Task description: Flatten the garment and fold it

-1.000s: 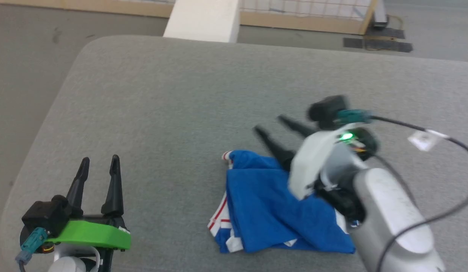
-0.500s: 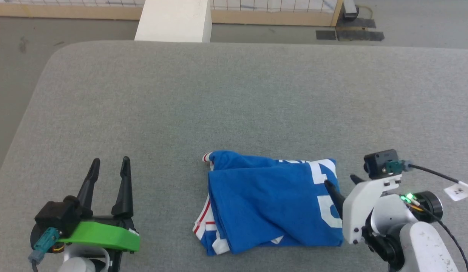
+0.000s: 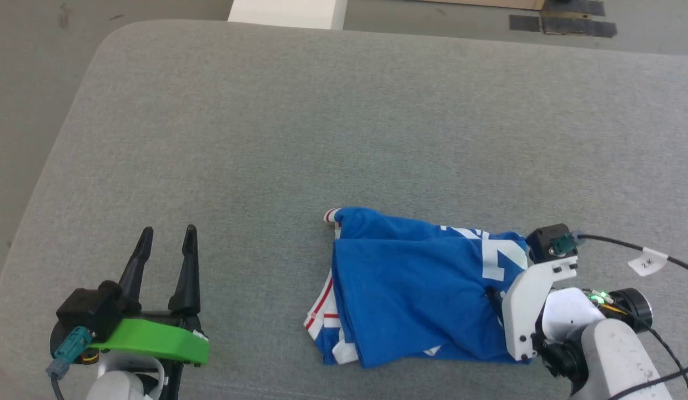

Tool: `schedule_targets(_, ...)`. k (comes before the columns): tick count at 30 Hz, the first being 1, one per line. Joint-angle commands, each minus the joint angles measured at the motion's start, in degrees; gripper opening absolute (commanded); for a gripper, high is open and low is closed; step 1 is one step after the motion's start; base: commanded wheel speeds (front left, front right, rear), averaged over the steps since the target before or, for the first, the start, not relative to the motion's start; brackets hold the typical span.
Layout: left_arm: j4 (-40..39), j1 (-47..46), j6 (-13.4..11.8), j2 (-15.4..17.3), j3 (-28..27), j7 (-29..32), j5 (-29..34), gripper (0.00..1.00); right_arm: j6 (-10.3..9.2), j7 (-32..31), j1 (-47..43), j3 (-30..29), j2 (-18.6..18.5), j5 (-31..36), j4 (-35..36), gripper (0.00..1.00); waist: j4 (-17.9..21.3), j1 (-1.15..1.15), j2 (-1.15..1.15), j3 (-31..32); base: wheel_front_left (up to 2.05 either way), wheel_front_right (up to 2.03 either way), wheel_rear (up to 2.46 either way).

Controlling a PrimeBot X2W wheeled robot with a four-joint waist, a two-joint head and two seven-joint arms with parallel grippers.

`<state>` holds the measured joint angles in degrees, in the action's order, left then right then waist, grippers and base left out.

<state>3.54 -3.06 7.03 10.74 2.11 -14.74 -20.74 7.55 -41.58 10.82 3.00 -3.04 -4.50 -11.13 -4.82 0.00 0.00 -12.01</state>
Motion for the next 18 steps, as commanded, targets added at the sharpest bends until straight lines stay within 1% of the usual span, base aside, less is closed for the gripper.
schedule_targets(1,0.27,-1.17,0.3,-0.05,-0.06,-0.26,-0.67,1.0,-0.06,-1.44,-0.69,0.44,0.16,-0.1,-2.17,0.48,-0.59,0.0,0.0,-0.21,0.0,0.0,0.0)
schedule_targets(2,0.39,-1.25,0.32,-0.03,-0.01,-0.26,-0.69,1.0,-0.06,-1.81,-0.64,0.45,0.16,-0.3,-2.48,0.17,-0.81,0.0,0.0,-0.15,0.0,0.0,0.0)
schedule_targets(3,0.53,-1.33,0.34,-0.02,0.07,-0.26,-0.7,1.0,-0.06,-2.07,-0.58,0.66,0.16,-0.57,-2.67,0.0,-1.03,0.0,0.0,0.04,0.0,0.0,0.0)
schedule_targets(6,0.92,-1.59,0.38,0.17,0.65,-0.26,-0.57,1.0,-0.06,-2.47,-0.27,1.17,0.16,-0.62,-2.11,0.0,-1.54,0.0,0.0,0.91,0.0,0.0,0.0)
schedule_targets(9,0.8,-2.21,0.41,0.26,0.95,-0.26,-0.59,1.0,-0.06,-2.83,0.29,2.59,0.16,1.01,-0.28,0.0,-1.25,0.0,0.0,1.93,0.0,0.0,0.0)
schedule_targets(11,0.63,-2.14,0.41,0.24,0.53,-0.26,-0.65,1.0,-0.06,-3.9,0.53,4.56,-0.73,1.02,1.38,0.0,0.08,0.0,0.0,2.69,0.0,0.0,0.0)
schedule_targets(12,0.45,-1.87,0.41,0.22,0.23,-0.26,-0.6,1.0,-0.06,-4.67,0.78,5.8,-1.99,0.53,2.51,0.0,1.21,0.0,0.0,2.92,0.0,0.0,0.0)
schedule_targets(16,-0.66,-0.32,0.36,-0.16,-1.11,-0.26,-0.69,1.0,-0.06,-7.49,2.45,8.7,-7.67,-2.44,6.22,0.0,7.47,0.0,0.0,2.53,0.0,0.0,0.0)
schedule_targets(17,-1.43,0.43,0.38,-0.02,-1.66,-0.26,-1.07,1.0,-0.06,-9.14,4.15,8.59,-10.73,-5.13,8.04,0.0,14.14,0.0,0.0,0.86,0.0,0.0,0.0)
schedule_targets(18,-1.66,0.43,0.39,0.26,-1.66,-0.26,-1.06,1.0,-0.06,-9.4,4.71,8.34,-11.4,-5.77,8.28,0.0,15.97,0.0,0.0,0.25,0.0,0.0,0.0)
